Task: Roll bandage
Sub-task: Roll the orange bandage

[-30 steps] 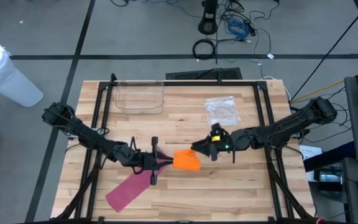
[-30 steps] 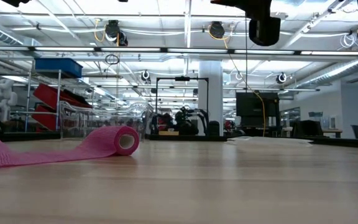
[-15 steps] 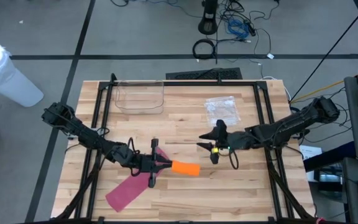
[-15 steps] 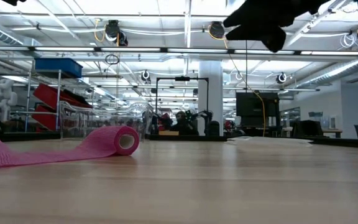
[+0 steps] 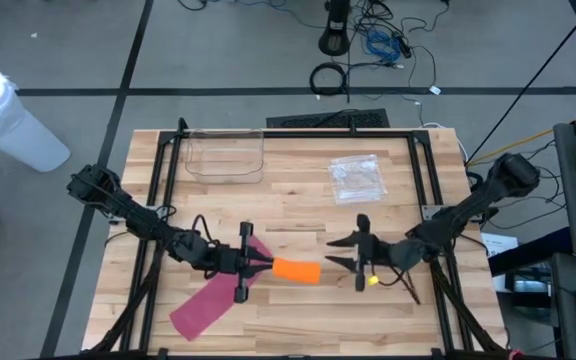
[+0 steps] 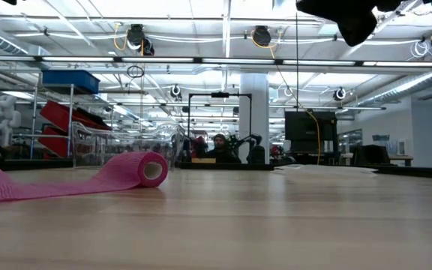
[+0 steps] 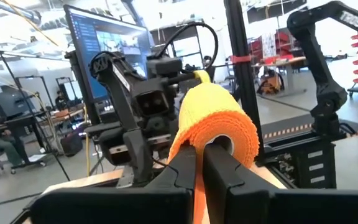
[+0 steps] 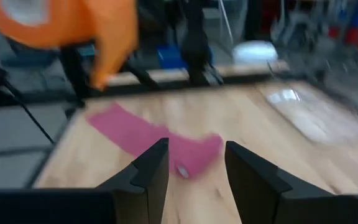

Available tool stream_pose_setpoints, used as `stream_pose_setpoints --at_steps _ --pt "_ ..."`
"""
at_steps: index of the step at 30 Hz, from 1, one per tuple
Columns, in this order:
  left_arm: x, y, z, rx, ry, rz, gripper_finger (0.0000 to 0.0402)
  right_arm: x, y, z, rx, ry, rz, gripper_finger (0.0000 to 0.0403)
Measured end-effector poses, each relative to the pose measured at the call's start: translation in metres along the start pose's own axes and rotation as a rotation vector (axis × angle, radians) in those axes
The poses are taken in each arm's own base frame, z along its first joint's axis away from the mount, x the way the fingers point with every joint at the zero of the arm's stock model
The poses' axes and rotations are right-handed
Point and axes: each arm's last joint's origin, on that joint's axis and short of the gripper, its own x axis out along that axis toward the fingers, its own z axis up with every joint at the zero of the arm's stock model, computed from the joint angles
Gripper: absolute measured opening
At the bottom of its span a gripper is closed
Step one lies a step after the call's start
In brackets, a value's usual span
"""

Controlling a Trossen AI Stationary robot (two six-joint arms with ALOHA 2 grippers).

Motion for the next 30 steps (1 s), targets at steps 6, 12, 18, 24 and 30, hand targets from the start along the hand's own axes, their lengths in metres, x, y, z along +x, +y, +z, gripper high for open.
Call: stream_pose_setpoints --at_steps 6,12,18,24,30 --pt "0.000 0.001 0.000 -0.016 0.002 0.010 0.0011 0.015 0.004 -0.016 -0.099 -0.084 0.022 0.0141" --pt "0.000 0.003 -0.002 -0.013 0.026 0.058 0.0011 0.027 0.006 -0.018 -0.131 -0.191 0.077 0.0141" --pt "0.000 0.004 -0.003 -0.009 0.046 0.092 0.0011 0.030 0.002 -0.014 -0.121 -0.221 0.116 0.0141" --pt "0.001 0.005 -0.004 -0.005 0.057 0.102 0.0011 0.034 -0.001 -0.014 -0.088 -0.206 0.186 0.0141" --pt "0.001 0.006 -0.005 -0.005 0.060 0.102 0.0011 0.038 -0.008 -0.010 -0.061 -0.228 0.164 0.0141"
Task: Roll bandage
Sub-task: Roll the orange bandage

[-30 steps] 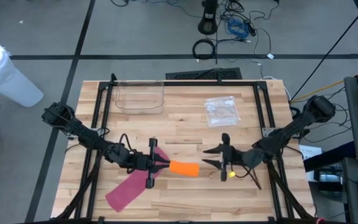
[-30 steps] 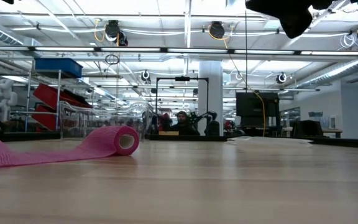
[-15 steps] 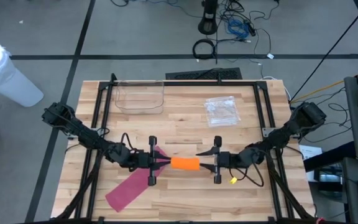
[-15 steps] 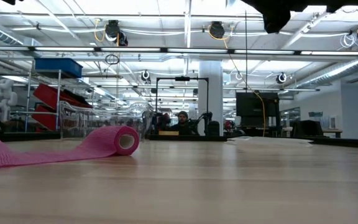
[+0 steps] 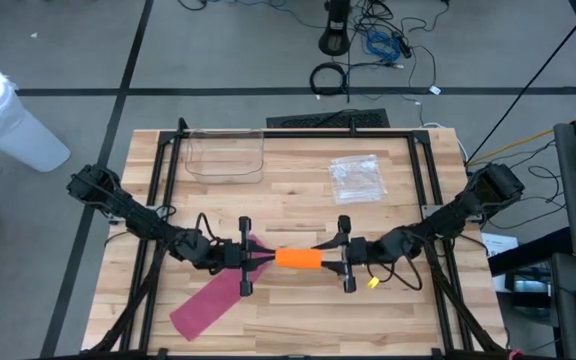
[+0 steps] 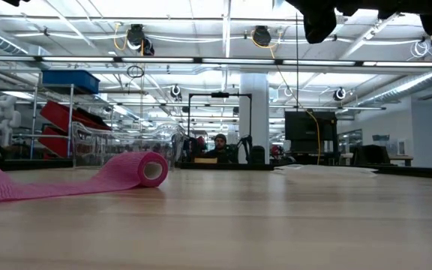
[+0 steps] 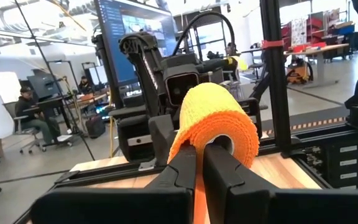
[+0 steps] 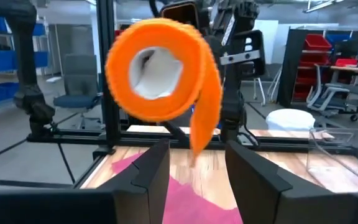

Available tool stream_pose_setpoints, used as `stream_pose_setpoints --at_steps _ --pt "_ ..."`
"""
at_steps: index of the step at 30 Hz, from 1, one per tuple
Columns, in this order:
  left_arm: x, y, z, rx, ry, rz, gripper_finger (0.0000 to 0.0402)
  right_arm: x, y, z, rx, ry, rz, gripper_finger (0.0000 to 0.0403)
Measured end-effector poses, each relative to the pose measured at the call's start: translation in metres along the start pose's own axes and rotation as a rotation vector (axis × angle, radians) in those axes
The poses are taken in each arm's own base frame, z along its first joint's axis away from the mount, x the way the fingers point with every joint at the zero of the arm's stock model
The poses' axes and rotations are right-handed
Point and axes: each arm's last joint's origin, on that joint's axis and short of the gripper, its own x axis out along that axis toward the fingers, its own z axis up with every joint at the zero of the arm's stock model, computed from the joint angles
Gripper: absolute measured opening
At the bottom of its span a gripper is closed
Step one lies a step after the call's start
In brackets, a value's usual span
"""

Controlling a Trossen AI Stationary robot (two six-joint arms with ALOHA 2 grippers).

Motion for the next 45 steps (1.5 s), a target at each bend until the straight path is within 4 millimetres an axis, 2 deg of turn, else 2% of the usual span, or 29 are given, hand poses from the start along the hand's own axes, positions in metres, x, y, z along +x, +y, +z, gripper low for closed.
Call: stream_pose_setpoints --at_steps 4,12,14,18,24,35,39,45 --pt "0.000 0.000 0.000 0.000 0.001 0.000 0.0011 0.003 -0.006 0.001 0.037 -0.004 0.018 0.0116" --pt "0.001 0.002 -0.002 -0.017 0.016 0.007 0.0011 0.005 -0.010 0.001 0.039 -0.004 0.066 0.0019" --pt "0.002 0.004 -0.003 -0.031 0.022 0.014 0.0011 0.006 -0.010 0.000 0.025 0.000 0.096 0.0005" --pt "0.004 0.007 -0.006 -0.081 0.043 0.019 0.0011 0.005 -0.011 -0.002 -0.032 0.029 0.054 0.0001" --pt "0.004 0.006 -0.006 -0.107 0.032 -0.024 0.0011 -0.001 -0.015 0.005 -0.137 0.047 -0.237 0.0000" --pt "0.004 0.005 -0.008 -0.096 0.053 -0.054 0.0011 -0.018 -0.001 0.031 -0.368 0.015 -0.274 0.0000" --pt "0.004 0.004 -0.009 -0.092 0.060 -0.059 0.0011 -0.023 -0.004 0.042 -0.396 -0.005 -0.282 0.0000" --pt "0.004 0.004 -0.010 -0.087 0.053 -0.129 0.0011 -0.025 -0.011 0.047 -0.421 0.019 -0.289 0.0000"
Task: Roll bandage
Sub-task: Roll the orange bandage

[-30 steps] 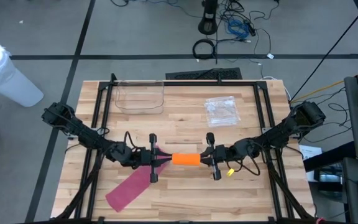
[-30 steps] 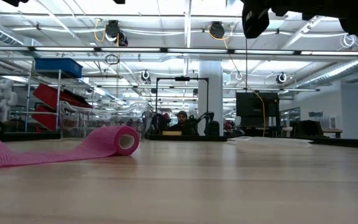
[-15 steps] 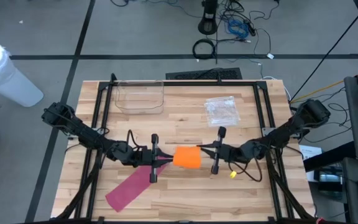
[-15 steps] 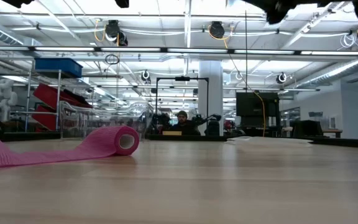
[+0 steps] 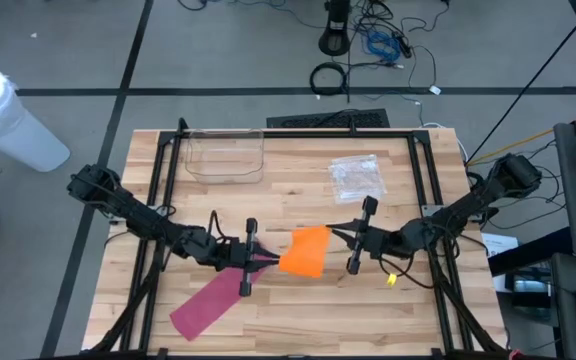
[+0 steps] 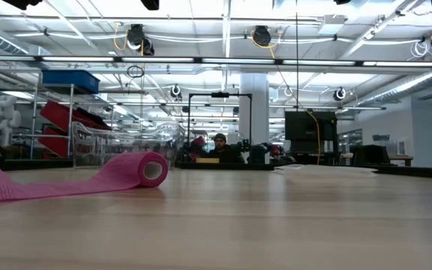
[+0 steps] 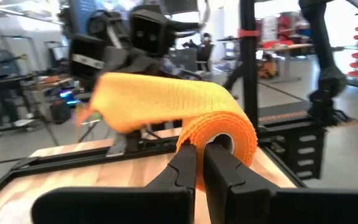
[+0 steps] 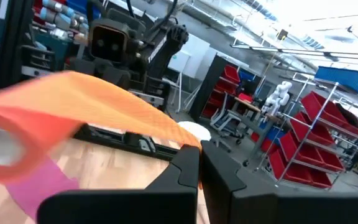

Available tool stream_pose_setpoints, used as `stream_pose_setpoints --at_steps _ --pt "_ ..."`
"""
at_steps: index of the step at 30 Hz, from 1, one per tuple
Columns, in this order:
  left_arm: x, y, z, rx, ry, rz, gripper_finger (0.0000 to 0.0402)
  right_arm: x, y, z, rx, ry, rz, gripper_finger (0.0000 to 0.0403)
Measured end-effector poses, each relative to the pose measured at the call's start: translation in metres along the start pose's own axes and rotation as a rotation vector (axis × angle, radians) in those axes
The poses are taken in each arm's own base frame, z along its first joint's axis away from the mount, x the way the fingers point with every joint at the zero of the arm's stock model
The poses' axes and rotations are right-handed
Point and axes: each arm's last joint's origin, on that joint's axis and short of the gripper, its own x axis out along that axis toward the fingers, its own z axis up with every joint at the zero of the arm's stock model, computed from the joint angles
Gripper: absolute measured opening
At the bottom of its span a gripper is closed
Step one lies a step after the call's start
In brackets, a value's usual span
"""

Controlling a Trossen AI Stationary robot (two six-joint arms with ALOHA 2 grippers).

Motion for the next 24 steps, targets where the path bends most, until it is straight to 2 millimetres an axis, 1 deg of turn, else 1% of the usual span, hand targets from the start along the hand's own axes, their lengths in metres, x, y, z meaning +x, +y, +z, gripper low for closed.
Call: stream_pose_setpoints --at_steps 3,6,9,12,17,20,24 --pt "0.001 0.002 -0.002 0.004 0.010 -0.039 0.0011 0.002 -0.004 0.001 -0.048 -0.005 0.002 0.0000" --pt "0.002 0.005 -0.004 0.009 0.026 -0.065 0.0011 0.010 -0.009 0.013 -0.069 -0.031 0.045 0.0000" --pt "0.003 0.008 -0.007 0.014 0.045 -0.061 0.0011 0.017 -0.009 0.024 -0.109 0.008 0.089 0.0000" --pt "0.003 0.008 -0.007 0.016 0.049 -0.072 0.0011 0.021 -0.009 0.029 -0.140 0.055 0.099 0.0000" --pt "0.003 0.007 -0.007 0.016 0.049 -0.079 0.0011 0.015 -0.008 0.030 -0.192 0.145 -0.043 0.0000" --pt "0.003 0.007 -0.007 0.016 0.048 -0.081 0.0011 0.012 -0.005 0.031 -0.204 0.148 -0.031 0.0000" --pt "0.003 0.007 -0.007 0.015 0.043 -0.081 0.0011 0.009 0.001 0.025 -0.196 0.199 0.008 0.0000"
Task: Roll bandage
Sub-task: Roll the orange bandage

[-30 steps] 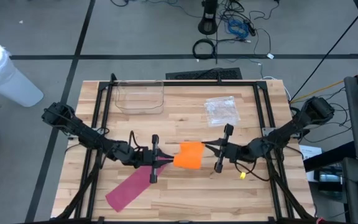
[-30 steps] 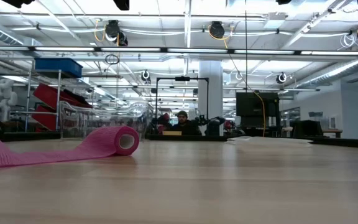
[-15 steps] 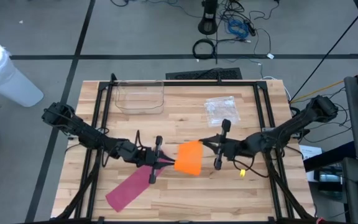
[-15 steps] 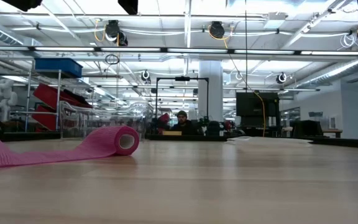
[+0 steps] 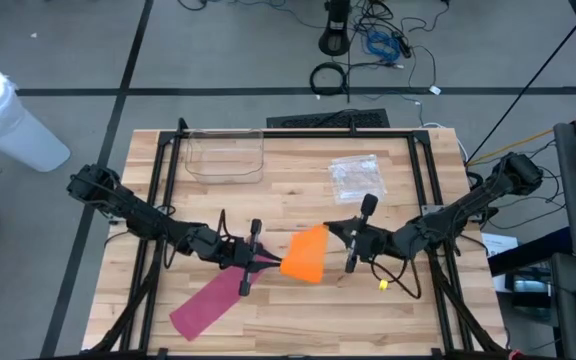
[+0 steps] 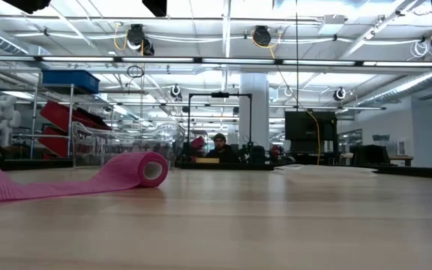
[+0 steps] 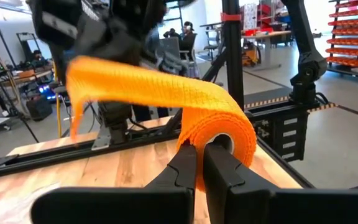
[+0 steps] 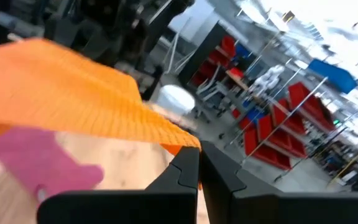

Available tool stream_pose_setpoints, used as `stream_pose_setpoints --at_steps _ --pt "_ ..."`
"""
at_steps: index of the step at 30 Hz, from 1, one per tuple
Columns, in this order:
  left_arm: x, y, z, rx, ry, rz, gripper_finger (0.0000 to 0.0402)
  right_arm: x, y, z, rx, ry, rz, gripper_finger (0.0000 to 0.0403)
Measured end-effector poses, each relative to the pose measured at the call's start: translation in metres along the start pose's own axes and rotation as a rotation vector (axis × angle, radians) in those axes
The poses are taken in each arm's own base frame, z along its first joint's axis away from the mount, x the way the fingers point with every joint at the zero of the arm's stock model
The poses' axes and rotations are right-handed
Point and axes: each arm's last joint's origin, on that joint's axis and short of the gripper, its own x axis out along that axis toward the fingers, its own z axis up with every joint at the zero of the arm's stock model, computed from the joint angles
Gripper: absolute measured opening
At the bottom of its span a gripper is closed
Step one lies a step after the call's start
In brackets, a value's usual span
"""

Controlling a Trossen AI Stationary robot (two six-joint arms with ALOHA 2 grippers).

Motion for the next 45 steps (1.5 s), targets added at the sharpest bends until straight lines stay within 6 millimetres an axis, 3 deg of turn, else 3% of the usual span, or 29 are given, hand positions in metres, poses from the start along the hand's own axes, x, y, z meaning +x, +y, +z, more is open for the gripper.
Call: stream_pose_setpoints --at_steps 12,16,24,33,38,45 --pt "0.003 0.000 0.006 0.006 -0.025 0.001 0.0011 -0.008 0.017 -0.010 0.159 0.063 0.209 0.0000" --pt "0.002 0.001 0.010 0.037 -0.063 0.010 0.0011 -0.003 0.032 -0.016 0.208 0.090 0.266 0.0000" --pt "0.002 0.002 0.014 0.031 -0.097 0.027 0.0011 0.012 0.062 -0.028 0.218 0.083 0.268 0.0000" --pt "0.002 0.005 0.012 0.059 -0.061 0.156 0.0011 0.002 0.066 -0.018 0.254 0.032 0.262 0.0002" --pt "0.002 0.005 0.009 0.094 -0.029 0.155 0.0011 -0.003 0.064 -0.014 0.268 0.022 0.274 0.0038" --pt "0.002 0.006 0.008 0.176 0.006 0.183 0.0011 -0.008 0.059 -0.009 0.406 0.017 0.335 0.0118"
